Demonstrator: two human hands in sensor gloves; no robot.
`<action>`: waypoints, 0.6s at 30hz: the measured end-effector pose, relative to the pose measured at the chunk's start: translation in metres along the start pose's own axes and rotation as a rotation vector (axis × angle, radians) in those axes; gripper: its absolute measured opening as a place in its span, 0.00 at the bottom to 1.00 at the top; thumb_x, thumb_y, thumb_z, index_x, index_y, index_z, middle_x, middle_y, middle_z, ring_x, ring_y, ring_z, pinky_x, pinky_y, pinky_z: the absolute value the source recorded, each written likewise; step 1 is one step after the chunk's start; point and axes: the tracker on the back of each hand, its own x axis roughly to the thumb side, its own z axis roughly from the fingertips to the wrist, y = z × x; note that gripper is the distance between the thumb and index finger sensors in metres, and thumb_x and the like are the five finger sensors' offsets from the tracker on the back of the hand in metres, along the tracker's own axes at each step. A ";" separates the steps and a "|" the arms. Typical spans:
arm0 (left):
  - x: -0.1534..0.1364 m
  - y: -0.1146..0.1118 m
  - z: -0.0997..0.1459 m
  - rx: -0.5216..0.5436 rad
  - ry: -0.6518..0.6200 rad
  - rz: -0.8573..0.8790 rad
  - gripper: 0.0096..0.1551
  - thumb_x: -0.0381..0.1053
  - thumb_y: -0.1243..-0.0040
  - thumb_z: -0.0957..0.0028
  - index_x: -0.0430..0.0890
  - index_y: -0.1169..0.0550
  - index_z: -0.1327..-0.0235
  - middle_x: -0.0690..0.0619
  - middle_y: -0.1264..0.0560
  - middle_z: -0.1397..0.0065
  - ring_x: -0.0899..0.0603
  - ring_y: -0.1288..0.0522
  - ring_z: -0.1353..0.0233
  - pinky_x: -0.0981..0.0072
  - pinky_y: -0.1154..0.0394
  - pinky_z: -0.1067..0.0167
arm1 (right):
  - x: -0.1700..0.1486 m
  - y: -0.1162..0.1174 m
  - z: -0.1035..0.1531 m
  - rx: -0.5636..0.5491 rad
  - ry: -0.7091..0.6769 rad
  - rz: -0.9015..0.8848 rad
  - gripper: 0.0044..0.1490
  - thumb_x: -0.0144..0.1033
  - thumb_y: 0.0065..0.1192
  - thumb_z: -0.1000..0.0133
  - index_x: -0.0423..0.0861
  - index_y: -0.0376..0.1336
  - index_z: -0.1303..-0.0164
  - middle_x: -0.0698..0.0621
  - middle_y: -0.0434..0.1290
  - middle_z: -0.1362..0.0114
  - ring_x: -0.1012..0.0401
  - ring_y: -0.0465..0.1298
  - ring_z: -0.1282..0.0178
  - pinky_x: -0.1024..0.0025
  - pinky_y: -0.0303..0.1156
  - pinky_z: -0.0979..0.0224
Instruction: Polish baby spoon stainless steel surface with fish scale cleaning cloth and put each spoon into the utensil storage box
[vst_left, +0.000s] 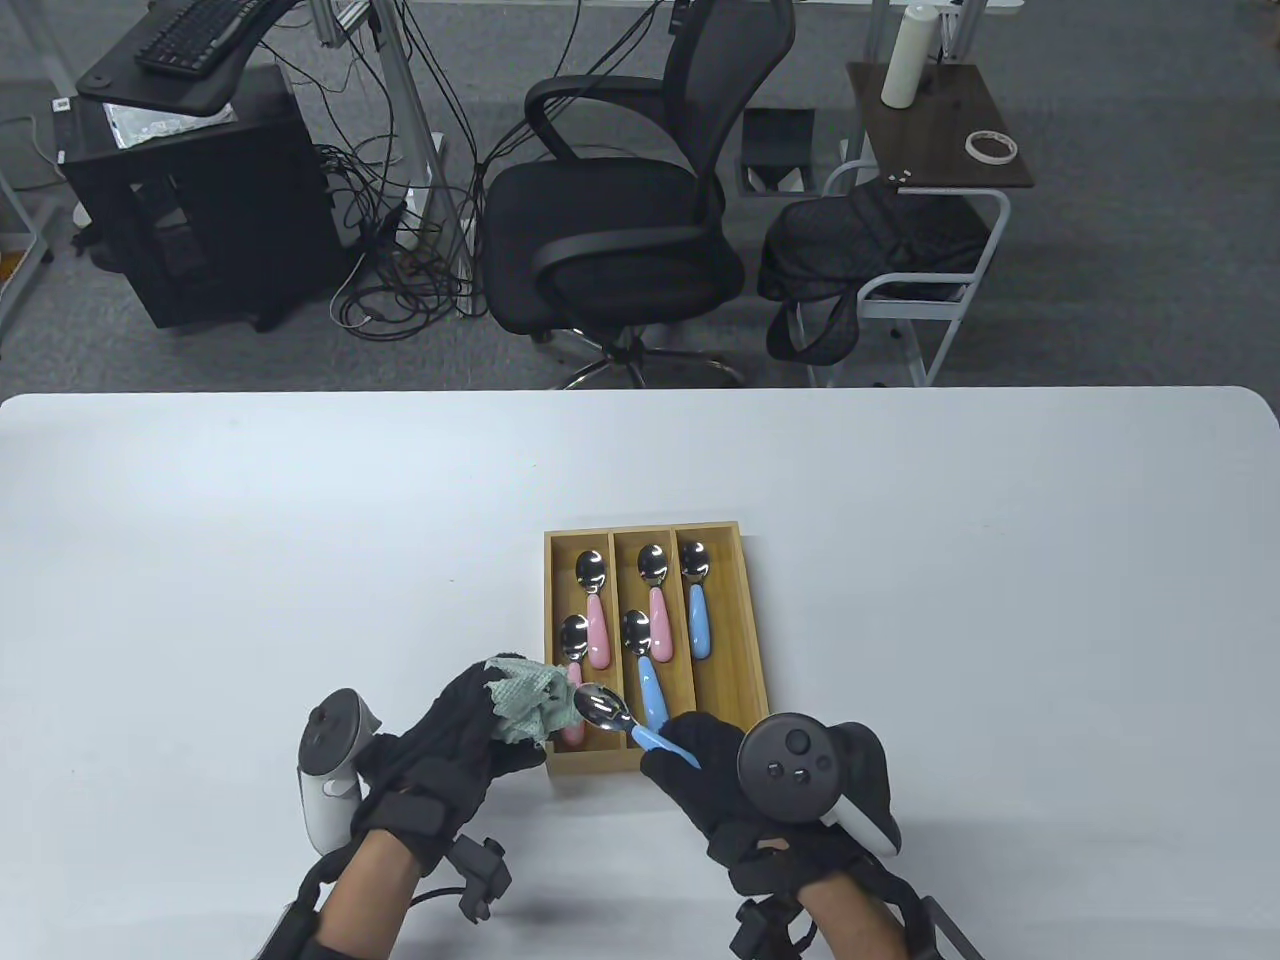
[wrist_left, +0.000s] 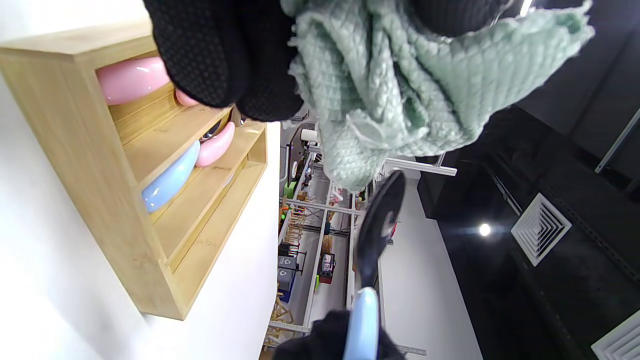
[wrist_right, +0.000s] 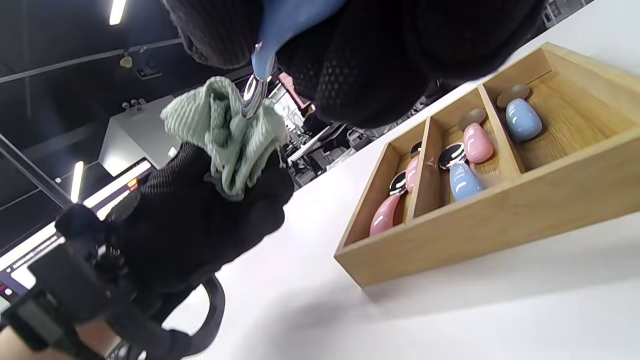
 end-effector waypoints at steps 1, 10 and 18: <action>-0.001 -0.001 0.000 -0.002 0.001 0.013 0.34 0.64 0.57 0.33 0.47 0.35 0.20 0.46 0.28 0.25 0.39 0.21 0.31 0.49 0.21 0.36 | -0.001 0.003 0.001 0.004 -0.002 0.017 0.29 0.50 0.50 0.31 0.40 0.60 0.31 0.46 0.73 0.40 0.56 0.81 0.54 0.64 0.79 0.49; -0.003 -0.028 -0.004 -0.159 -0.019 -0.141 0.35 0.64 0.50 0.35 0.47 0.34 0.21 0.46 0.27 0.25 0.39 0.20 0.32 0.50 0.20 0.37 | -0.013 0.018 0.003 -0.014 -0.007 0.000 0.29 0.50 0.50 0.31 0.41 0.60 0.31 0.46 0.73 0.40 0.57 0.80 0.54 0.65 0.79 0.49; 0.009 -0.040 0.002 -0.075 -0.129 -0.412 0.35 0.63 0.35 0.44 0.45 0.26 0.31 0.51 0.19 0.38 0.49 0.12 0.46 0.63 0.12 0.49 | -0.011 0.021 0.008 -0.047 -0.146 -0.001 0.29 0.50 0.54 0.33 0.42 0.60 0.31 0.47 0.73 0.40 0.58 0.80 0.53 0.66 0.79 0.48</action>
